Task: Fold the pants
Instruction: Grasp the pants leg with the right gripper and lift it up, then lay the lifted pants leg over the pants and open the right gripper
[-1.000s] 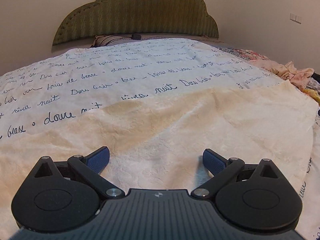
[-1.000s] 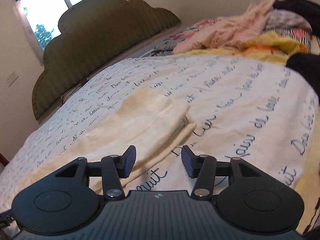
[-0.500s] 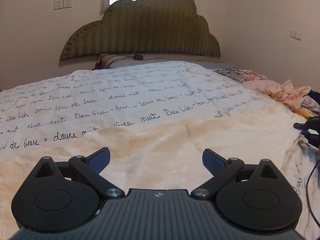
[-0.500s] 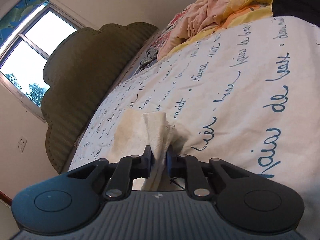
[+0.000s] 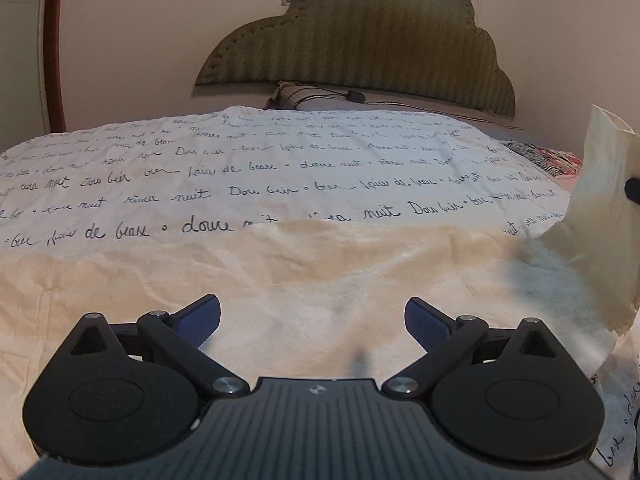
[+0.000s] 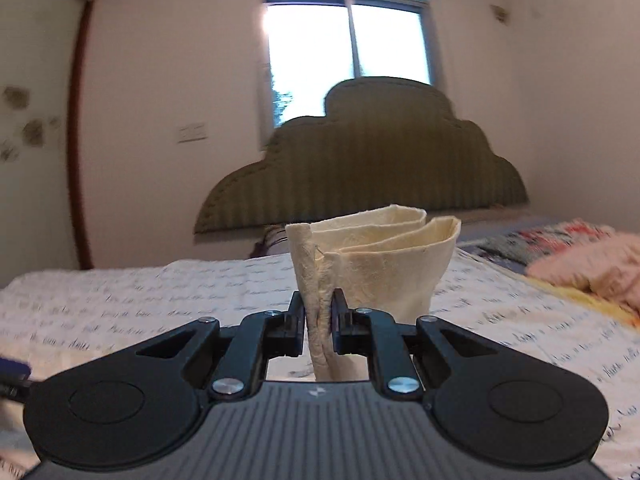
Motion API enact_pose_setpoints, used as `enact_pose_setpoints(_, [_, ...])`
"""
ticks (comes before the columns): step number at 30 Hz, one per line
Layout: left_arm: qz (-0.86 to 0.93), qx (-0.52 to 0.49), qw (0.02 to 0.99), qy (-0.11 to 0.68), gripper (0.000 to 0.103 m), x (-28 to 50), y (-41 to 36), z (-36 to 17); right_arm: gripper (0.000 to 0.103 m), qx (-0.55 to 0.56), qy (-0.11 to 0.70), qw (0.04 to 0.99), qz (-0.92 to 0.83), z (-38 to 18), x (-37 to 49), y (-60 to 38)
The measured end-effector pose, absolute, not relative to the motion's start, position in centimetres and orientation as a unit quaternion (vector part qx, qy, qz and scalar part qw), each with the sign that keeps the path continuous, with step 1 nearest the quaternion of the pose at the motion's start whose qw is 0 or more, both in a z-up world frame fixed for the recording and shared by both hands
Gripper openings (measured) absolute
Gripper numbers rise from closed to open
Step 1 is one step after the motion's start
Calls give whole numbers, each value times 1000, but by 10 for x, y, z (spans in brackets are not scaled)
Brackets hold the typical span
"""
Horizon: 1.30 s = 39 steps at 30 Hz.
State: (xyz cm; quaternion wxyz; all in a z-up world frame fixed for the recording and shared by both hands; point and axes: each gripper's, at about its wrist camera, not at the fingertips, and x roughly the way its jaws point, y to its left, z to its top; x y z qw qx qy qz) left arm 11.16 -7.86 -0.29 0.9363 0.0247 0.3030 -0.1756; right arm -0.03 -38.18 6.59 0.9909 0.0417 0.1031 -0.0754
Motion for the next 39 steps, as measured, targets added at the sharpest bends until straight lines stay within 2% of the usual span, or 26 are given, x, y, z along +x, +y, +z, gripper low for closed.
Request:
enact_pose_setpoints(3, [-155, 25, 943, 293, 100, 111, -75, 0, 12, -39, 127, 991, 0, 53, 11, -315])
enact_pose_setpoints(8, [-137, 27, 948, 286, 100, 109, -68, 2, 12, -97, 189, 972, 101, 17, 21, -240])
enact_pose_setpoints(15, [-128, 20, 949, 288, 100, 114, -73, 4, 13, -166, 213, 954, 129, 0, 16, -202])
enact_pose_setpoints(17, [-135, 18, 948, 288, 100, 118, -79, 6, 28, -200, 231, 943, 134, -6, 18, -191])
enact_pose_setpoints(19, [-142, 26, 949, 281, 100, 117, -84, 10, 29, -228, 241, 934, 133, -9, 9, -184])
enact_pose_setpoints(21, [-146, 40, 951, 269, 100, 115, -90, 14, 29, -229, 232, 929, 176, 5, -10, -189])
enact_pose_setpoints(23, [-158, 50, 953, 254, 101, 113, -98, 20, 29, -170, 220, 937, 212, 28, -27, -214])
enact_pose_setpoints(27, [-211, 66, 942, 253, 101, 117, -134, 25, 29, -81, 217, 969, 82, 51, -28, -283])
enact_pose_setpoints(31, [-238, 76, 937, 243, 102, 121, -166, 11, 29, -121, 247, 960, -41, 43, -36, -318])
enact_pose_setpoints(34, [-239, 80, 934, 253, 102, 129, -179, -4, 43, -126, 253, 959, -28, 35, -61, -326])
enact_pose_setpoints(39, [-230, 86, 928, 282, 102, 134, -188, -27, 43, -176, 286, 941, -33, 14, -68, -317])
